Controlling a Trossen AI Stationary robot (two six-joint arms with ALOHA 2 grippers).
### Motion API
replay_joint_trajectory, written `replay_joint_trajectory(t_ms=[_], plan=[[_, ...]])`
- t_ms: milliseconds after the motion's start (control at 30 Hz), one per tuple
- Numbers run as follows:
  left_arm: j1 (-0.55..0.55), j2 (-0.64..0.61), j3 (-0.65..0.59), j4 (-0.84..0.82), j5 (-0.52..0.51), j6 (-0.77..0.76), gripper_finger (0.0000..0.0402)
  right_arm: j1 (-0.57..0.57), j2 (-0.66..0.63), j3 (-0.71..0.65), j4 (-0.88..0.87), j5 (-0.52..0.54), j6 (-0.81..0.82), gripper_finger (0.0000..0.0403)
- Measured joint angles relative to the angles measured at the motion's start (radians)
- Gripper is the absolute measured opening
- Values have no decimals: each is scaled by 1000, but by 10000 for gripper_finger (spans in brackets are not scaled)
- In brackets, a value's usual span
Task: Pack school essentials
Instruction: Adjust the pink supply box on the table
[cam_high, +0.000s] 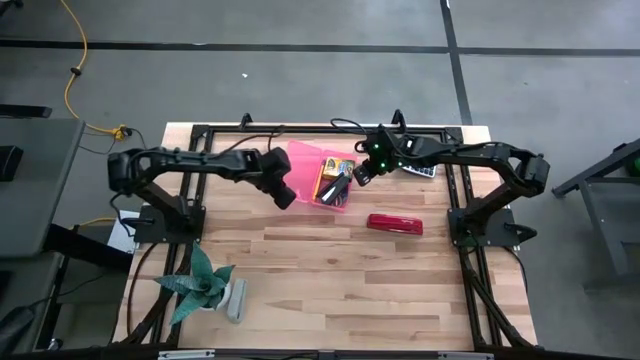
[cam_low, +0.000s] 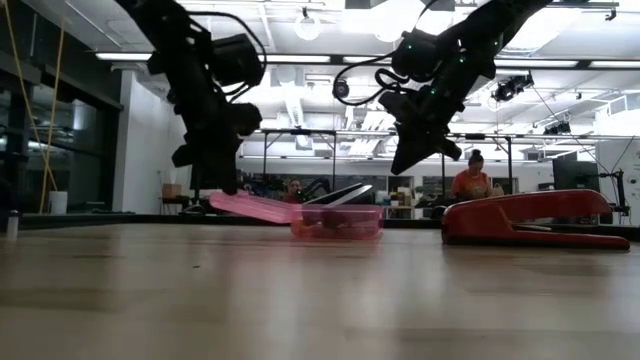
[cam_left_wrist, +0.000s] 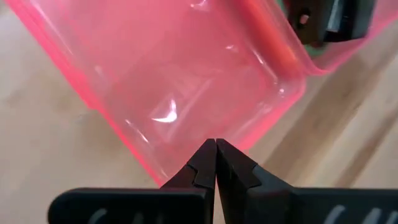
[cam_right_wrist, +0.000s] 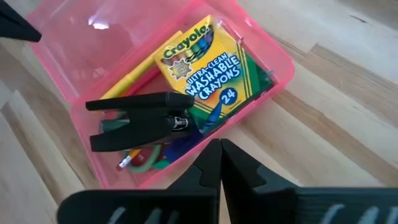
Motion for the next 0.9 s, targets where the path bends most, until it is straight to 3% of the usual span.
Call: replay_joint_trajectory(t_ms=[167,433,767,900], plan=[[-13,13,35,-54,-83,26,0,8,0,0,0,-1,19,0],[-19,14,35,-187,-87,50,0,9,0,0,1,-2,23,0],[-91,14,35,-191,-28,43,0,9,0,0,3,-12,23,0],[-121,7,48,-173,-52,18,0,9,0,0,12,-13,23,0]])
